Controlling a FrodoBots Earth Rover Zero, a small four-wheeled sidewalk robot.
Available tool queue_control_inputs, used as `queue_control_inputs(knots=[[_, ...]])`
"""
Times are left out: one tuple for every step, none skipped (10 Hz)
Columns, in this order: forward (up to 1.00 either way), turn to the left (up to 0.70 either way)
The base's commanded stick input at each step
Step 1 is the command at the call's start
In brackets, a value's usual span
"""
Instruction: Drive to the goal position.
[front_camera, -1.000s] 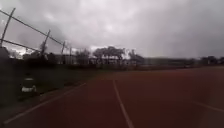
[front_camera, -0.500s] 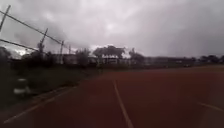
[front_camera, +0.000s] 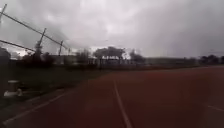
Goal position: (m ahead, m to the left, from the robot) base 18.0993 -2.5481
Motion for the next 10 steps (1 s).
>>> queue_control_inputs(knots=[[0.5,0.0],[0.5,0.0],[0.5,0.0],[0.5,0.0],[0.5,0.0],[0.5,0.0],[0.5,0.0],[0.5,0.0],[0.5,0.0],[0.5,0.0]])
